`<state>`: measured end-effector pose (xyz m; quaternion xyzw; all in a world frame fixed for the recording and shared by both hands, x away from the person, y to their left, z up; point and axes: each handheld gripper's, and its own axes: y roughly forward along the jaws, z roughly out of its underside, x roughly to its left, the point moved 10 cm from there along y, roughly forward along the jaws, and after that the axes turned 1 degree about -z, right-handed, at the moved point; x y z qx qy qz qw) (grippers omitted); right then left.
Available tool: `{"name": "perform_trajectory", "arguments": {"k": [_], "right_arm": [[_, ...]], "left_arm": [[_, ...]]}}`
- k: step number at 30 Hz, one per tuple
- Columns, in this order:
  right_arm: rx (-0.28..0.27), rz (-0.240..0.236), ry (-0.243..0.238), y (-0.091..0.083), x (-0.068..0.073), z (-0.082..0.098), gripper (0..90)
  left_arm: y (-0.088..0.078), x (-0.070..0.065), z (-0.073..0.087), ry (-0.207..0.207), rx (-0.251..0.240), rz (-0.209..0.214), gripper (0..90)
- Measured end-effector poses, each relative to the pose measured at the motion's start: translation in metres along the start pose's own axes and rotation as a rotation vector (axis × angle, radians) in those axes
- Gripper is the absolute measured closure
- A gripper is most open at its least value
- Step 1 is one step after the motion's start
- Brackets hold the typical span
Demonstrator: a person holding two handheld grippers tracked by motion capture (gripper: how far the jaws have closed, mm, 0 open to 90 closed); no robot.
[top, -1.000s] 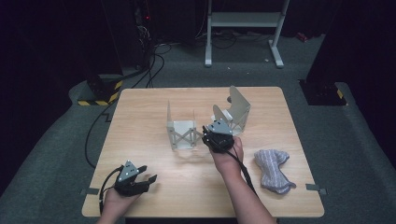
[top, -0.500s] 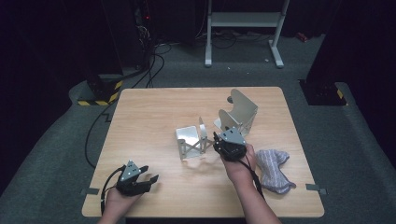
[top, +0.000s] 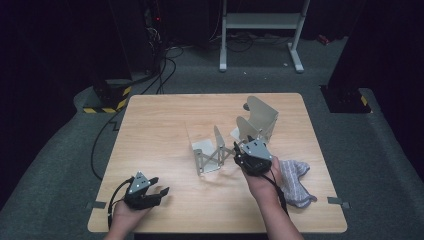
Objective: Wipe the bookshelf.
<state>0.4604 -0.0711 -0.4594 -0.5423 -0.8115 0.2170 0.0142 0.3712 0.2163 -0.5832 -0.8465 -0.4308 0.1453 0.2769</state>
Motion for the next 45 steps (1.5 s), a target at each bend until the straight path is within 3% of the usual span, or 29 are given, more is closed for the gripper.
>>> {"name": "perform_trajectory", "arguments": {"k": [3, 6, 13, 22, 28, 31, 38, 45], "right_arm": [[0.000, 0.021, 0.002, -0.009, -0.011, 0.005, 58.7], [0.035, 0.056, 0.031, -0.007, -0.028, 0.017, 63.8], [0.134, 0.144, 0.081, 0.029, -0.062, 0.035, 72.9], [0.170, 0.150, 0.104, 0.065, -0.069, 0.030, 72.8], [0.188, 0.128, 0.084, 0.098, -0.059, 0.018, 71.2], [0.189, 0.119, 0.071, 0.102, -0.054, 0.014, 69.7], [0.104, 0.043, 0.068, 0.060, -0.024, 0.003, 66.2], [-0.011, -0.094, 0.042, 0.010, 0.037, -0.019, 59.8]], "left_arm": [[0.000, 0.000, 0.000, 0.003, -0.001, 0.000, 39.5], [0.000, -0.001, -0.001, 0.004, -0.003, 0.001, 39.5], [0.000, -0.001, -0.001, 0.005, -0.001, 0.002, 39.5], [-0.001, -0.002, 0.000, -0.006, -0.006, 0.009, 39.4], [-0.001, -0.002, 0.000, -0.012, -0.007, 0.012, 39.4], [-0.001, -0.002, 0.000, -0.012, -0.011, 0.011, 39.4], [-0.001, -0.002, 0.001, 0.002, -0.004, 0.013, 39.5], [0.000, -0.003, -0.001, 0.003, -0.003, 0.008, 39.4]]}}
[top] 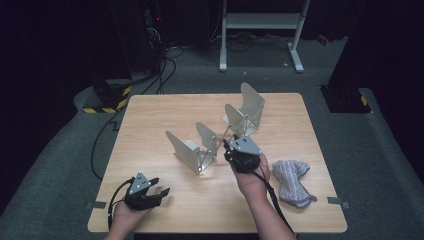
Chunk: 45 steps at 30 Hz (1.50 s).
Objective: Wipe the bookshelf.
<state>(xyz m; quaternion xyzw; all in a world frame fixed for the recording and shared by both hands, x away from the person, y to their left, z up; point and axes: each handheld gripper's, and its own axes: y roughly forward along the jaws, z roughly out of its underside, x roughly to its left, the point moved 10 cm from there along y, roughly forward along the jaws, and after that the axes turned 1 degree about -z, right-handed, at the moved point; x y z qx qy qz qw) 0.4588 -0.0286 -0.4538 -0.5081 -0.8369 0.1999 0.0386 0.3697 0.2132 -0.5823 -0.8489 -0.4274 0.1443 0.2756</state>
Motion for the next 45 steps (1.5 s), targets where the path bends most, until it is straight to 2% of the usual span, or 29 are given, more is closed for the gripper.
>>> {"name": "perform_trajectory", "arguments": {"k": [3, 7, 10, 15, 19, 22, 28, 33, 36, 41, 45], "right_arm": [[-0.027, -0.071, -0.018, -0.006, 0.029, -0.008, 55.6], [-0.060, -0.154, -0.027, -0.009, 0.060, -0.016, 52.1], [-0.067, -0.187, -0.041, -0.005, 0.077, -0.020, 49.6], [-0.032, -0.199, -0.065, 0.012, 0.093, -0.017, 47.7], [0.001, -0.204, -0.061, 0.024, 0.095, -0.013, 49.4], [0.024, -0.206, -0.071, 0.029, 0.096, -0.008, 57.6], [0.013, -0.211, -0.082, 0.025, 0.097, -0.006, 62.0], [-0.002, -0.217, -0.082, 0.013, 0.092, -0.001, 63.2], [-0.013, -0.224, -0.085, -0.001, 0.087, 0.006, 62.6], [-0.032, -0.223, -0.084, -0.027, 0.073, 0.019, 61.6], [-0.038, -0.203, -0.080, -0.040, 0.063, 0.026, 60.7]], "left_arm": [[0.001, 0.000, 0.000, 0.002, 0.004, -0.001, 39.4], [0.002, 0.000, 0.001, -0.005, 0.003, -0.004, 39.3], [0.002, 0.001, 0.001, -0.007, 0.001, -0.002, 39.3], [0.000, 0.002, 0.000, -0.006, -0.005, -0.001, 39.3], [-0.001, 0.003, 0.000, -0.010, -0.009, -0.004, 39.3], [-0.001, 0.002, 0.000, -0.009, -0.007, -0.003, 39.3], [0.000, 0.001, 0.001, -0.010, -0.003, -0.004, 39.3], [0.000, 0.001, 0.001, -0.007, 0.000, -0.007, 39.3], [0.001, 0.000, 0.002, -0.008, 0.004, -0.007, 39.3], [0.002, -0.001, 0.002, -0.008, 0.004, -0.006, 39.2], [0.004, -0.003, 0.001, -0.010, 0.004, -0.008, 39.3]]}}
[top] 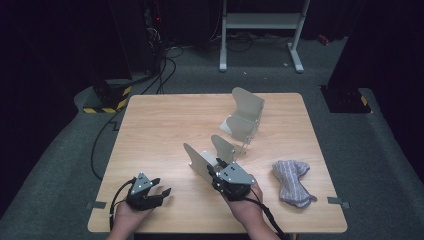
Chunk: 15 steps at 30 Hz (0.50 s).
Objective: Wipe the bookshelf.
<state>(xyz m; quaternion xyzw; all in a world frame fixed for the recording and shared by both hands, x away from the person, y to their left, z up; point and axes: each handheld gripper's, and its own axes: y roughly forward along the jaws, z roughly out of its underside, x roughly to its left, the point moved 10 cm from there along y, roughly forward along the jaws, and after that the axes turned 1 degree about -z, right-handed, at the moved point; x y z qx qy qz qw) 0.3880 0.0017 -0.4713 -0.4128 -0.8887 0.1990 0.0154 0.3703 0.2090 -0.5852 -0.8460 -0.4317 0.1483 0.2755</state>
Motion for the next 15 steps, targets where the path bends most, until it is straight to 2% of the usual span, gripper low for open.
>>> {"name": "perform_trajectory", "arguments": {"k": [2, 4, 6, 10, 13, 15], "right_arm": [[-0.002, 0.007, 0.000, -0.004, -0.002, 0.001, 59.8], [-0.018, 0.003, 0.006, -0.008, -0.003, 0.000, 54.8], [-0.049, -0.012, 0.018, -0.015, -0.001, -0.005, 52.2], [-0.110, -0.008, 0.024, -0.034, -0.004, -0.015, 52.7], [-0.135, 0.032, 0.040, -0.045, -0.019, -0.016, 57.3], [-0.128, 0.064, 0.051, -0.048, -0.030, -0.012, 59.2]], "left_arm": [[0.001, -0.002, -0.001, -0.001, -0.001, 0.002, 39.3], [0.003, -0.003, -0.002, -0.001, -0.003, 0.002, 39.3], [0.005, -0.004, -0.004, -0.002, -0.007, 0.005, 39.2], [0.009, -0.005, -0.009, -0.009, -0.010, 0.006, 39.2], [0.012, -0.007, -0.015, -0.013, -0.013, 0.010, 39.2], [0.013, -0.007, -0.019, -0.018, -0.021, 0.014, 39.2]]}}
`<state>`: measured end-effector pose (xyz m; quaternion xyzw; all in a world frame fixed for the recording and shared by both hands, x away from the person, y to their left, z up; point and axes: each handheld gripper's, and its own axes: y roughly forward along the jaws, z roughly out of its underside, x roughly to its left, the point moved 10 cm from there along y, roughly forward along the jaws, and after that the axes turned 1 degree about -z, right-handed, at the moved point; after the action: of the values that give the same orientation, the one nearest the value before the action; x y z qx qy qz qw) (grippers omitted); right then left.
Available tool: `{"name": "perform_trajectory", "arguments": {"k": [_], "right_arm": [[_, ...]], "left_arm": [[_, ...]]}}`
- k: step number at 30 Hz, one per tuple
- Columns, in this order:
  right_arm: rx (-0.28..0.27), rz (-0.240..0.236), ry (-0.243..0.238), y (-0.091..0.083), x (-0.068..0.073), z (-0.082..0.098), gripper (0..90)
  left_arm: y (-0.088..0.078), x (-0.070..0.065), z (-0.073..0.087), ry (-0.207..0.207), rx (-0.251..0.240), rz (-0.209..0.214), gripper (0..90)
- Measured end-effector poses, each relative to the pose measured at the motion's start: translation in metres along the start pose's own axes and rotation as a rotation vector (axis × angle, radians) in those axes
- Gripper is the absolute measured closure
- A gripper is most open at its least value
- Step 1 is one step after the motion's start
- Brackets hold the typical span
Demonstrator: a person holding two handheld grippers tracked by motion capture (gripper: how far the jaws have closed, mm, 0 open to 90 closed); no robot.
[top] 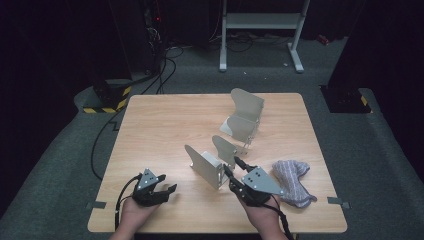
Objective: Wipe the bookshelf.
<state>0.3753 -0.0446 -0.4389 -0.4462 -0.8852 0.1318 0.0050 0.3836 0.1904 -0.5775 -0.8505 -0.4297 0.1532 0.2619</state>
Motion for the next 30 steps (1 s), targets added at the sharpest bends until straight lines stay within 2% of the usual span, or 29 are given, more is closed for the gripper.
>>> {"name": "perform_trajectory", "arguments": {"k": [3, 4, 7, 11, 18, 20, 21, 23, 30], "right_arm": [[0.037, 0.066, -0.001, 0.002, -0.022, 0.012, 60.3], [0.065, 0.086, 0.004, 0.006, -0.030, 0.020, 60.6], [0.117, 0.127, 0.018, 0.017, -0.045, 0.037, 60.6], [0.190, 0.192, 0.045, 0.036, -0.063, 0.059, 58.6], [0.240, 0.273, 0.047, 0.055, -0.088, 0.069, 56.9], [0.243, 0.272, 0.054, 0.060, -0.092, 0.069, 56.9], [0.245, 0.266, 0.052, 0.063, -0.091, 0.069, 56.7], [0.254, 0.260, 0.041, 0.069, -0.090, 0.069, 56.7], [0.257, 0.235, 0.046, 0.088, -0.081, 0.066, 60.5]], "left_arm": [[0.005, 0.001, -0.009, 0.018, -0.014, -0.008, 39.2], [0.007, 0.001, -0.013, 0.014, -0.022, -0.002, 39.2], [0.016, -0.003, -0.028, -0.005, -0.053, 0.028, 39.2], [0.033, -0.012, -0.039, -0.010, -0.052, 0.066, 41.1], [0.052, -0.031, -0.051, -0.009, -0.076, 0.130, 41.4], [0.055, -0.037, -0.052, -0.010, -0.076, 0.146, 41.6], [0.056, -0.039, -0.053, 0.003, -0.074, 0.152, 41.6], [0.057, -0.041, -0.054, 0.000, -0.080, 0.150, 40.5], [0.048, -0.040, -0.050, -0.013, -0.094, 0.143, 41.2]]}}
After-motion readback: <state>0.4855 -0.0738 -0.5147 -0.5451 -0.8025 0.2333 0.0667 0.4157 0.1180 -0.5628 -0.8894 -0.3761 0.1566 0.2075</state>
